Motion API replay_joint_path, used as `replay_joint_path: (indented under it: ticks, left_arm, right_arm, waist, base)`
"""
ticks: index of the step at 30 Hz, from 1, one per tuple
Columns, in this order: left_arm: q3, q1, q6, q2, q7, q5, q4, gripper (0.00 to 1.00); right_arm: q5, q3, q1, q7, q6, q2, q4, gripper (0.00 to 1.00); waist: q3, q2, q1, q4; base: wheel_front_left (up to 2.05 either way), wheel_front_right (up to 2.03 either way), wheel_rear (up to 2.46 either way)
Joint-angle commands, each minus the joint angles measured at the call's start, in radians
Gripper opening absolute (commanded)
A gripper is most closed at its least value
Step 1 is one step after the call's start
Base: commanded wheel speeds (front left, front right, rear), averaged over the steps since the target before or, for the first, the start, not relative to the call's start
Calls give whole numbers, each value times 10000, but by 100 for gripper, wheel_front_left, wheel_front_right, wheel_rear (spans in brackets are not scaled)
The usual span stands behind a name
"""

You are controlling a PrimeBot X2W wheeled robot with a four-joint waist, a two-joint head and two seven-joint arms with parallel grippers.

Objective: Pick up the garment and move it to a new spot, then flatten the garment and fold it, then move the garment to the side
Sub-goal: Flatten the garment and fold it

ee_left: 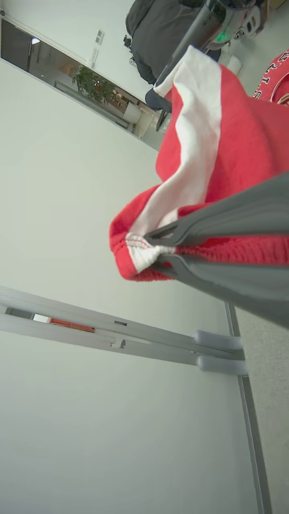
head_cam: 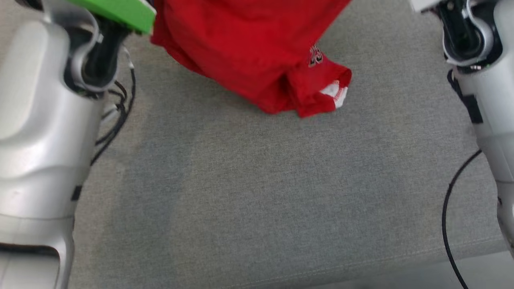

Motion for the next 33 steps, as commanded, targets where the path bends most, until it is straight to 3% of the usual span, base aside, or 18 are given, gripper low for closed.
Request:
replay_joint_path:
  ticks: [1,6,11,15,20,24,30,33]
  left_arm:
    - [126,-588,-37,125,-181,77,130,0]
    - [628,-2249,-37,243,-1222,97,314,0]
    - [913,-3084,-38,256,-2158,-252,-105,0]
    - [508,-2318,-36,222,-2459,-705,-591,0]
    - [-260,-662,-36,258,-2541,-914,-635,0]
    - [-32,1230,-37,-194,-2546,-881,-962,0]
    - [242,4084,-37,-822,-2544,-645,-1470,0]
    - [6,5234,-37,-823,-2545,-584,-1661,0]
  right_arm:
    - [-225,-89,-638,-438,4,117,330,0]
    - [-1075,-508,-2583,-1916,4,486,1098,0]
    - [-1821,-1493,-3611,-2163,4,778,338,0]
    - [-2241,-1519,-2747,-2164,4,673,-465,0]
    - [-2042,-487,-1155,-2168,4,35,-343,0]
    - [-1576,125,386,-2169,4,-406,-643,0]
    - [-1726,-27,3165,-2169,4,-1073,-1733,0]
    - [-1760,-92,4760,-2093,4,-1226,-2230,0]
  waist:
    - [1322,0,0,-811]
    - [1708,0,0,-888]
    - [1735,0,0,-767]
    - [1587,0,0,-529]
    - [1253,0,0,-390]
    - [878,0,0,-387]
    - [16,0,0,-172]
    - [-473,0,0,-48]
  base:
    - [0,0,0]
    - [0,0,0]
    - [0,0,0]
    - [0,0,0]
    - [0,0,0]
    - [0,0,0]
    - [0,0,0]
    - [0,0,0]
